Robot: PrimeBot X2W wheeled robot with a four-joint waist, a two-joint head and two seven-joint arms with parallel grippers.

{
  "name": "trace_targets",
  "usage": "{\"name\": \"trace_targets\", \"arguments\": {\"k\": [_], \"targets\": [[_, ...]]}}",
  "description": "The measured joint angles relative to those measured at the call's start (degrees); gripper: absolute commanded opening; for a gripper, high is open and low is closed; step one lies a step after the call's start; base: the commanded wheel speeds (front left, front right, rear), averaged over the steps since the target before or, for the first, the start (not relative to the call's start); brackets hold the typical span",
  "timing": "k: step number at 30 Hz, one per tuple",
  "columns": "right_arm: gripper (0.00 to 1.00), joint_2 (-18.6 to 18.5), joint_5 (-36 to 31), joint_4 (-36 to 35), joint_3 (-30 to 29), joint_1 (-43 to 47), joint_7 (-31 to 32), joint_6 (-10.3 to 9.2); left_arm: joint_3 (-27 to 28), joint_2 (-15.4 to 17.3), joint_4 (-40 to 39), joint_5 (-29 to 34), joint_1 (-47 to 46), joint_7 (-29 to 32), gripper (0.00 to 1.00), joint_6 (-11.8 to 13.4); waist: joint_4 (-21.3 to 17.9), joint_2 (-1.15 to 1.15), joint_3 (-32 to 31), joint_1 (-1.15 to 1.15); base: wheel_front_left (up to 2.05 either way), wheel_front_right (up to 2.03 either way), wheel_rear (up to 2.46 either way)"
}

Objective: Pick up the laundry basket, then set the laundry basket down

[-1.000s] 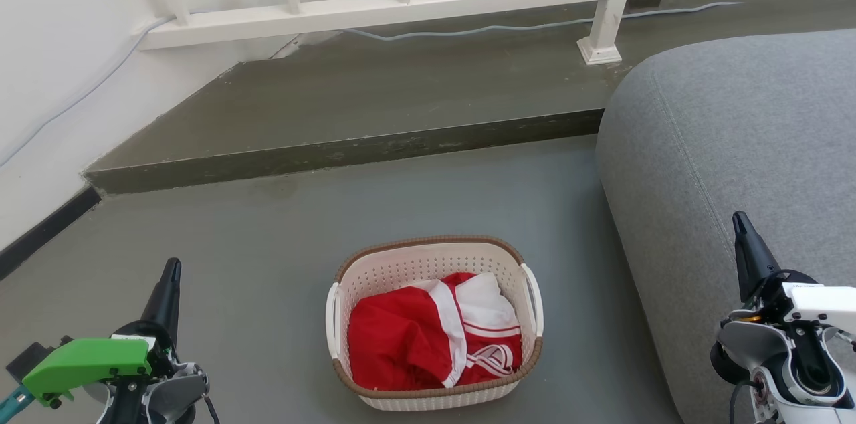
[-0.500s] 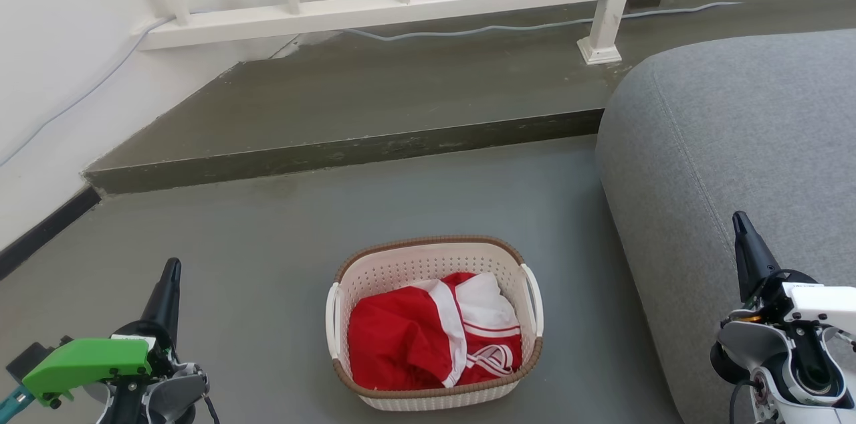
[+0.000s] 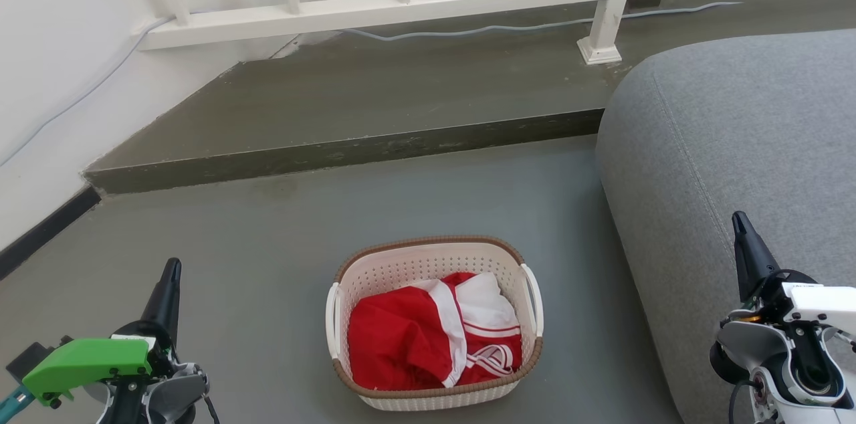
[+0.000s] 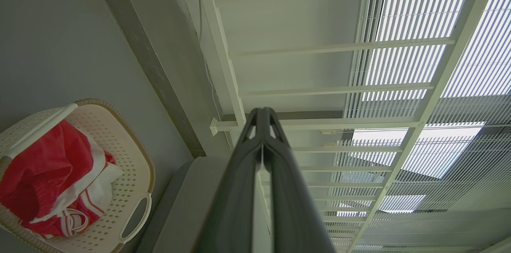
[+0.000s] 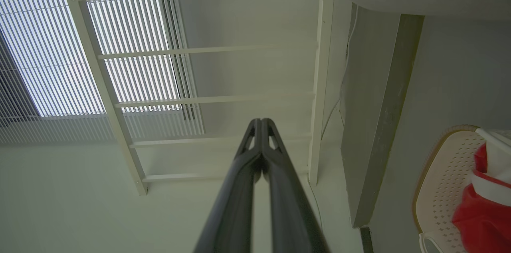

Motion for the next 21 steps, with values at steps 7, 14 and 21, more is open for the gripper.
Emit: {"name": "trace_targets", "arguments": {"k": [7, 14, 21], "targets": [[0.0, 0.1, 0.0, 0.0, 0.0, 0.0, 0.0, 0.0, 0.0, 0.0, 0.0, 0.0, 0.0, 0.0, 0.0, 0.0, 0.0, 0.0, 0.0, 0.0, 0.0, 0.0, 0.0], [0.0, 0.1, 0.0, 0.0, -0.1, 0.0, 0.0, 0.0, 0.0, 0.0, 0.0, 0.0, 0.0, 0.0, 0.0, 0.0, 0.0, 0.0, 0.0, 0.0, 0.0, 0.0, 0.0], [0.0, 0.1, 0.0, 0.0, -0.1, 0.0, 0.2, 0.0, 0.0, 0.0, 0.0, 0.0, 0.0, 0.0, 0.0, 0.0, 0.0, 0.0, 0.0, 0.0, 0.0, 0.0, 0.0]]}}
